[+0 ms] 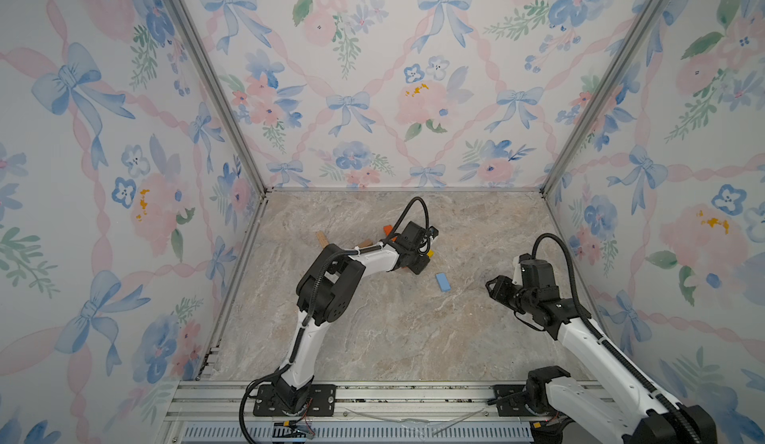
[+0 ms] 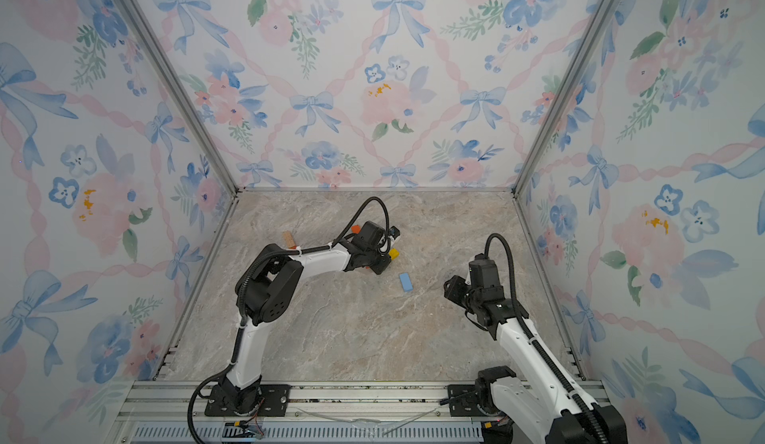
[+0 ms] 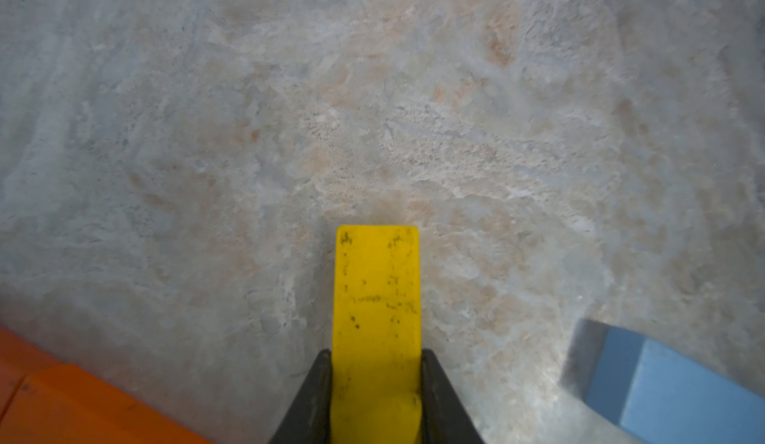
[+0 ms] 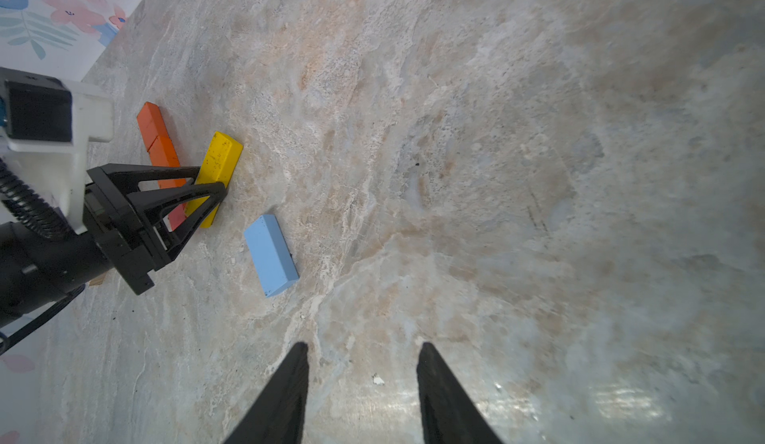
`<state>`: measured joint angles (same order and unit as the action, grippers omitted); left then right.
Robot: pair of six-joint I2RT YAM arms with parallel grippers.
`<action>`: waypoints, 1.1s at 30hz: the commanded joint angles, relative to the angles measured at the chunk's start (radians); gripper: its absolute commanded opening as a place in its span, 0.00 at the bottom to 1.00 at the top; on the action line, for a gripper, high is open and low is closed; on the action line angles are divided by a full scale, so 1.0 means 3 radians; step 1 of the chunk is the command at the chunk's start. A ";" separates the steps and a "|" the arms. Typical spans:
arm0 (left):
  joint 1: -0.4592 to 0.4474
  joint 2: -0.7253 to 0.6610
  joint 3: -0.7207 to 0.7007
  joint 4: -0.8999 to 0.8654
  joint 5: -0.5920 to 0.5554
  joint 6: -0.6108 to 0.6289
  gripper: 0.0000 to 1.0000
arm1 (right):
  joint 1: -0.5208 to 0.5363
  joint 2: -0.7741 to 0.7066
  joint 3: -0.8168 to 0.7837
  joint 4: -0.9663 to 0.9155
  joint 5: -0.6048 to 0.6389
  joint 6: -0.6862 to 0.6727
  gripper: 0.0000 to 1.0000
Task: Assemble the letter v with building blocks
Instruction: Assemble the building block at the center of the board.
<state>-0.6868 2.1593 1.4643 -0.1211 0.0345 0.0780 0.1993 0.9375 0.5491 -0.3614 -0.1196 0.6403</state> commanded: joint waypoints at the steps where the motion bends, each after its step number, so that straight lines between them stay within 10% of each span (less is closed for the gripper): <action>1: 0.0024 0.0134 0.0112 0.0015 -0.0009 0.0079 0.16 | 0.0046 0.0005 0.0019 0.0013 0.0050 0.0020 0.46; 11: 0.0024 0.0180 0.0163 0.0013 -0.0048 0.0093 0.25 | 0.0042 0.0010 0.0021 0.0013 0.0053 0.0017 0.46; 24: 0.0031 -0.0327 0.0151 0.0235 -0.0046 -0.0154 0.70 | 0.0131 0.0150 0.0224 -0.0012 0.0042 0.0032 0.47; 33: 0.0273 -0.1392 -0.0087 0.0483 -0.0040 -0.0943 0.52 | 0.0572 0.0981 0.0841 0.0126 0.0065 0.0042 0.49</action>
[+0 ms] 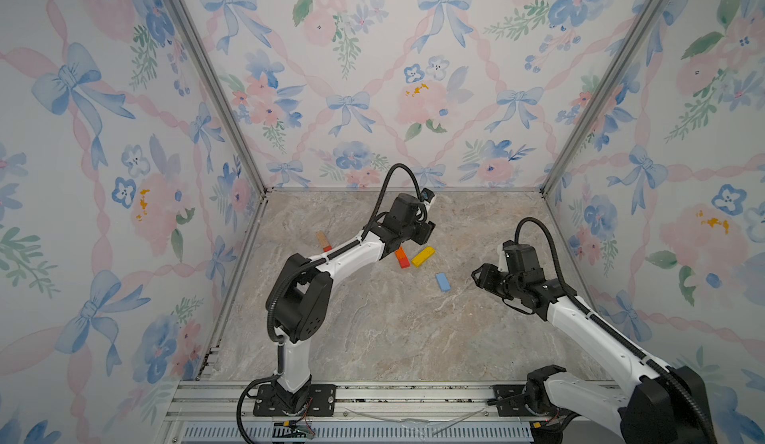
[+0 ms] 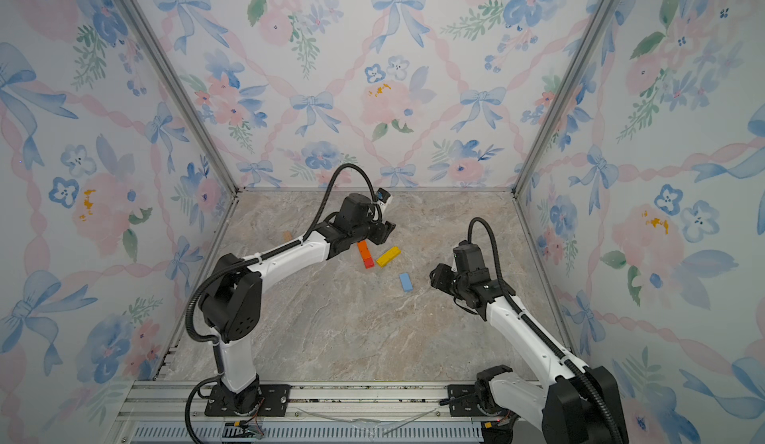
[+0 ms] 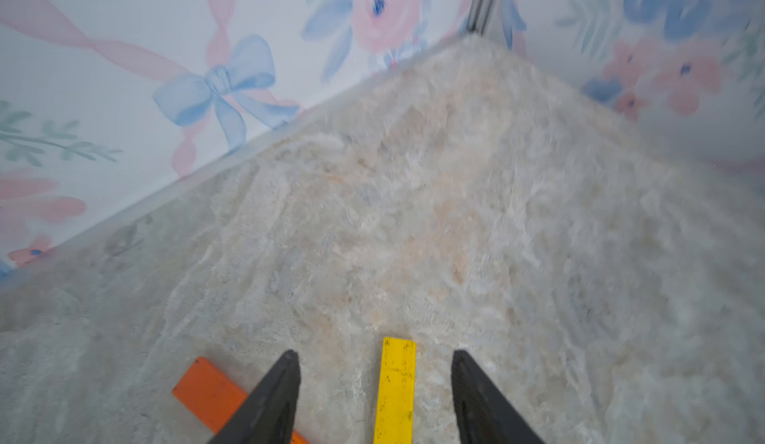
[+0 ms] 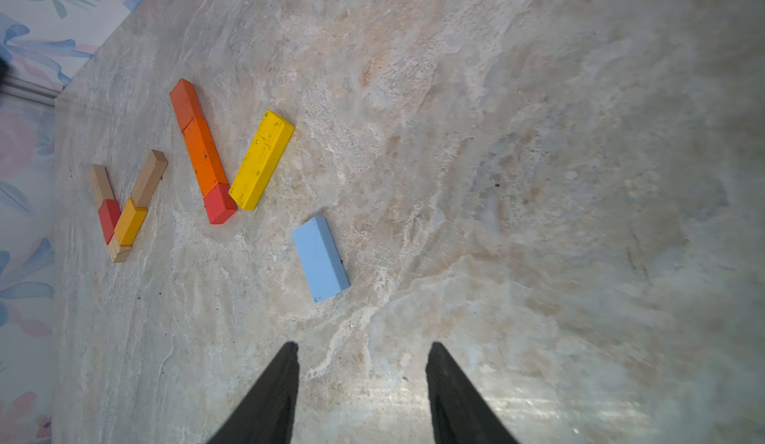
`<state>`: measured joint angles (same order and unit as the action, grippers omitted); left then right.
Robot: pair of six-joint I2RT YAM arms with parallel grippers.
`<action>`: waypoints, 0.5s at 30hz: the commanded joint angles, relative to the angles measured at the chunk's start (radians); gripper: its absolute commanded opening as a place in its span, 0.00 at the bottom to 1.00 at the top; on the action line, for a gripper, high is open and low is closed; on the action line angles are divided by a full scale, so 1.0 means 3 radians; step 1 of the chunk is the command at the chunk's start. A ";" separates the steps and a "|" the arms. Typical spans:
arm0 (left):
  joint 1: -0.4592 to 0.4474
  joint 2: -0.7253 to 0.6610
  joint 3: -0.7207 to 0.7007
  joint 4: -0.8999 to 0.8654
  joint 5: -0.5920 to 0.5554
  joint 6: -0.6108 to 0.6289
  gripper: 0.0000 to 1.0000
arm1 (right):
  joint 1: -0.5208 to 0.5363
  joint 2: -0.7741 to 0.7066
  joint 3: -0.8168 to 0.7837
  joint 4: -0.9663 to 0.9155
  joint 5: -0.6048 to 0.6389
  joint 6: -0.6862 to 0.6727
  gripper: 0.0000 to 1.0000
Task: Assemble the letter v with building blocks
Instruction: Assemble the building block at the center of the board.
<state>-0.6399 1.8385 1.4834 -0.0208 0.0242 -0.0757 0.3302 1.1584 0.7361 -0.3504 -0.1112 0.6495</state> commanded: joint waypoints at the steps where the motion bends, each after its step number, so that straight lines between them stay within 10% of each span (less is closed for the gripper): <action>1: 0.0166 -0.0432 -0.0218 0.0125 -0.0004 -0.0541 0.48 | 0.0180 0.0380 0.0317 0.0110 0.0028 0.0007 0.43; 7: 0.0404 -0.0958 -0.0664 -0.0478 -0.0213 -0.1063 0.19 | 0.0453 0.1296 0.0945 0.0127 -0.0094 -0.0059 0.02; 15: 0.0710 -0.1387 -0.1564 -0.0695 -0.0090 -0.1688 0.08 | 0.0551 0.2181 0.1515 -0.0005 -0.0136 -0.0177 0.00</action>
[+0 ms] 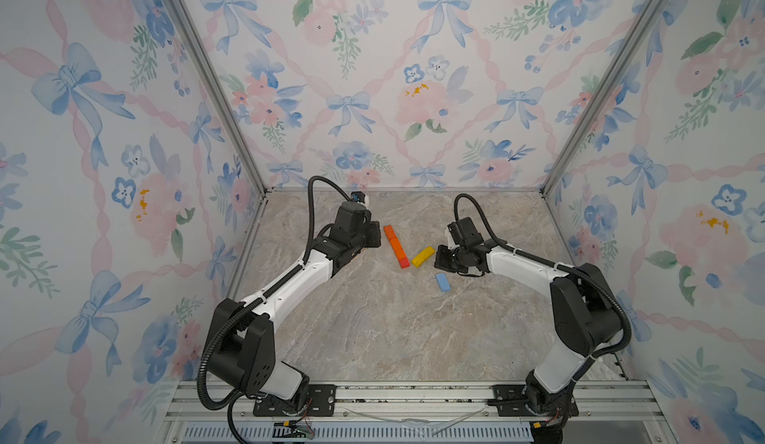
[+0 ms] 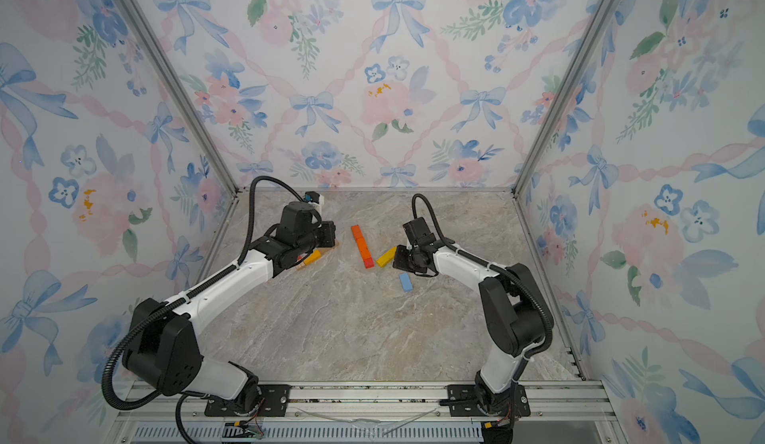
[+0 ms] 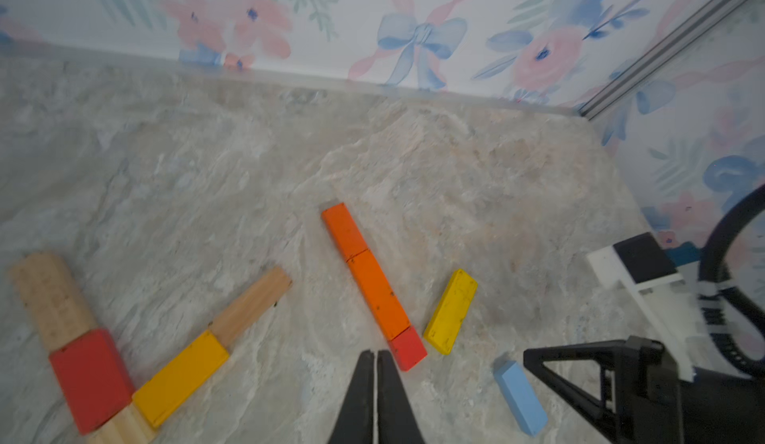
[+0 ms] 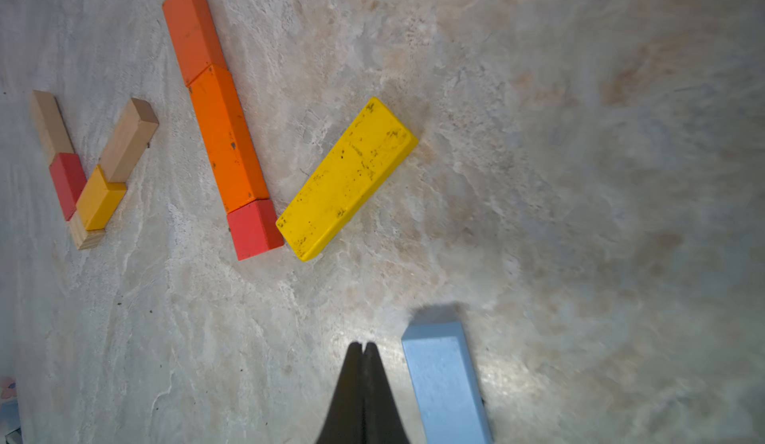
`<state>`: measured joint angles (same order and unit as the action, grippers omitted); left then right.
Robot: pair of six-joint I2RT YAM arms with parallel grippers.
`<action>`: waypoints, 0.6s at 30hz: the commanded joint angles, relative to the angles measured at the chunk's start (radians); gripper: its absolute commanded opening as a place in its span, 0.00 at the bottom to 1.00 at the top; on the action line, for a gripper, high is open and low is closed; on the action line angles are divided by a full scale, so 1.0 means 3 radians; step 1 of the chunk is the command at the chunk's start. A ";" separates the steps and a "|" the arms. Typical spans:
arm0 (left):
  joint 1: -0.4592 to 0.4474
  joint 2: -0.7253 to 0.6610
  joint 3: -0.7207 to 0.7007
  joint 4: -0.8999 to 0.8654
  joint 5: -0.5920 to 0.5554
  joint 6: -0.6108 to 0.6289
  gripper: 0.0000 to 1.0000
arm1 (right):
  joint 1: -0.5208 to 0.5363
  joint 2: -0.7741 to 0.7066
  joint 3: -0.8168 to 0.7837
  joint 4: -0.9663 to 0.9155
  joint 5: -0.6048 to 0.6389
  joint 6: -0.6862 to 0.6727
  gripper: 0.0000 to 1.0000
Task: Assemble the letter v with building blocks
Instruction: Assemble the building block at the center of the board.
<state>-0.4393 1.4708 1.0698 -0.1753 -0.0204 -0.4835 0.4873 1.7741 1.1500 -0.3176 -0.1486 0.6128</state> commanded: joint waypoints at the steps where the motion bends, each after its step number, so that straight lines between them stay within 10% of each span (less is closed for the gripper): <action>1: 0.0045 -0.0182 -0.0253 -0.0183 0.0068 -0.0367 0.08 | 0.0027 0.0181 0.0161 -0.0099 -0.0020 -0.0040 0.00; 18: 0.0050 -0.0089 -0.0646 -0.0178 0.0250 -0.0632 0.06 | 0.0099 0.0843 0.0619 -0.0047 -0.0118 0.0018 0.00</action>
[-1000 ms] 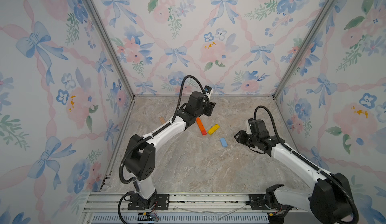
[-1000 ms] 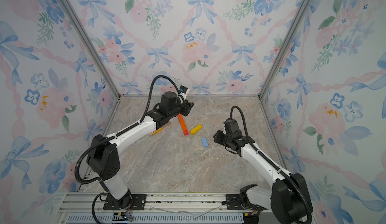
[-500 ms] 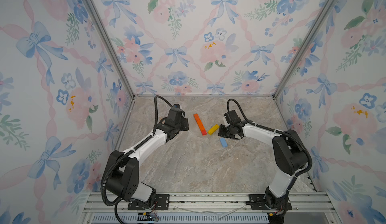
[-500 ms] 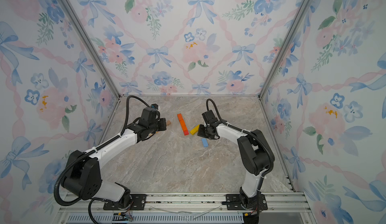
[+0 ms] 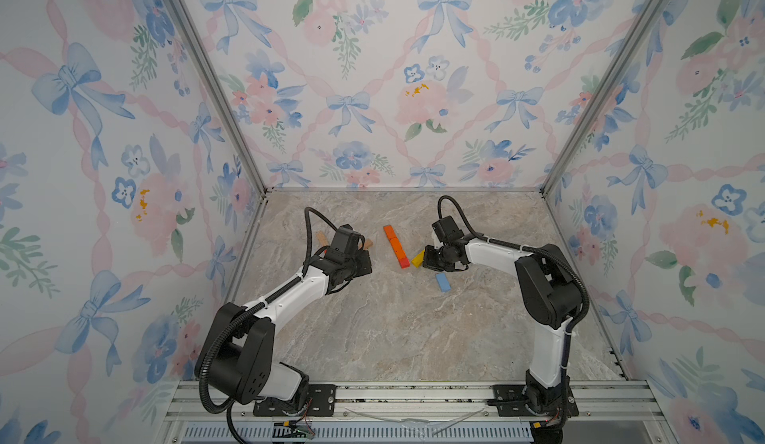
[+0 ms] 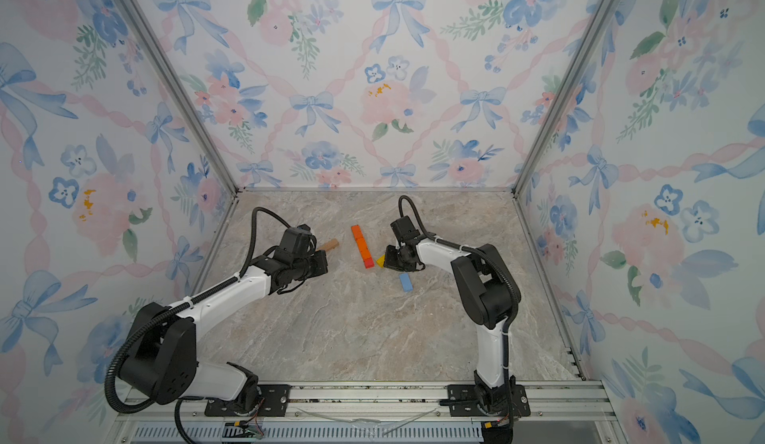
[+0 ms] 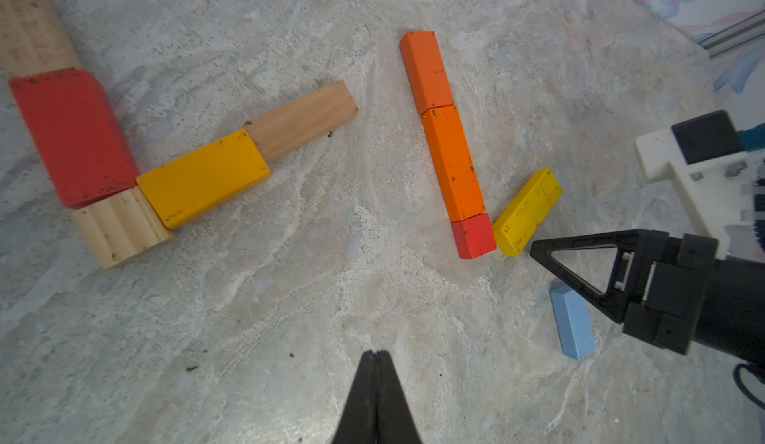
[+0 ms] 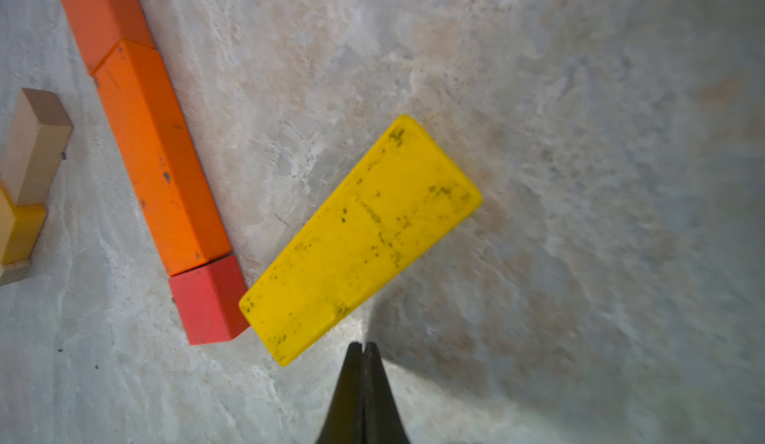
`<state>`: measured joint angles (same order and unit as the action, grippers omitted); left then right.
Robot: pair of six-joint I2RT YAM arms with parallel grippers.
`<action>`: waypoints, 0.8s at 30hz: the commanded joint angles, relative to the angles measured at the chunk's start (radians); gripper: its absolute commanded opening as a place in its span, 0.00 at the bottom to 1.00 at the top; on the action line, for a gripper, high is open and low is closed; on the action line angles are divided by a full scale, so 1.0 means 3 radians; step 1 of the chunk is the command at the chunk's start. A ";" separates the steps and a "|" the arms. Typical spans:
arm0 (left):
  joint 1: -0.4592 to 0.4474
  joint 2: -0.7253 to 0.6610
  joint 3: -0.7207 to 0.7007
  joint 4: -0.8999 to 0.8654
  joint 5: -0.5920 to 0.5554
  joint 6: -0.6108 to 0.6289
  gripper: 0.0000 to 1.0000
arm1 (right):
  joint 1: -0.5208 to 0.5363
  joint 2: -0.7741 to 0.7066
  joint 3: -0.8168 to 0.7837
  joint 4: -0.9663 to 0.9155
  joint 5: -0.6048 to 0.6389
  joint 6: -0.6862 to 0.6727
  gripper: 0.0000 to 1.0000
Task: Assemble the letter v with building blocks
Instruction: Assemble the building block at the center of the board.
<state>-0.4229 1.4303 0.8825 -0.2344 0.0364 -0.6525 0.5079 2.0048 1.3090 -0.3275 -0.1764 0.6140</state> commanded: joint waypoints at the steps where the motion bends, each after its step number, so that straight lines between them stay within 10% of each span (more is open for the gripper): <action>1: -0.0002 0.0056 -0.0022 0.0016 0.0066 -0.0068 0.06 | 0.0029 0.0092 0.0098 -0.0012 -0.0030 0.0014 0.00; 24: -0.0012 0.0222 0.0064 0.0018 0.0130 -0.0075 0.05 | -0.0114 0.0146 0.0196 -0.0259 0.0164 -0.0098 0.00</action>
<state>-0.4232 1.4792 0.8833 -0.2340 0.0589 -0.6670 0.4896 2.0422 1.3643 -0.3439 -0.1642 0.5983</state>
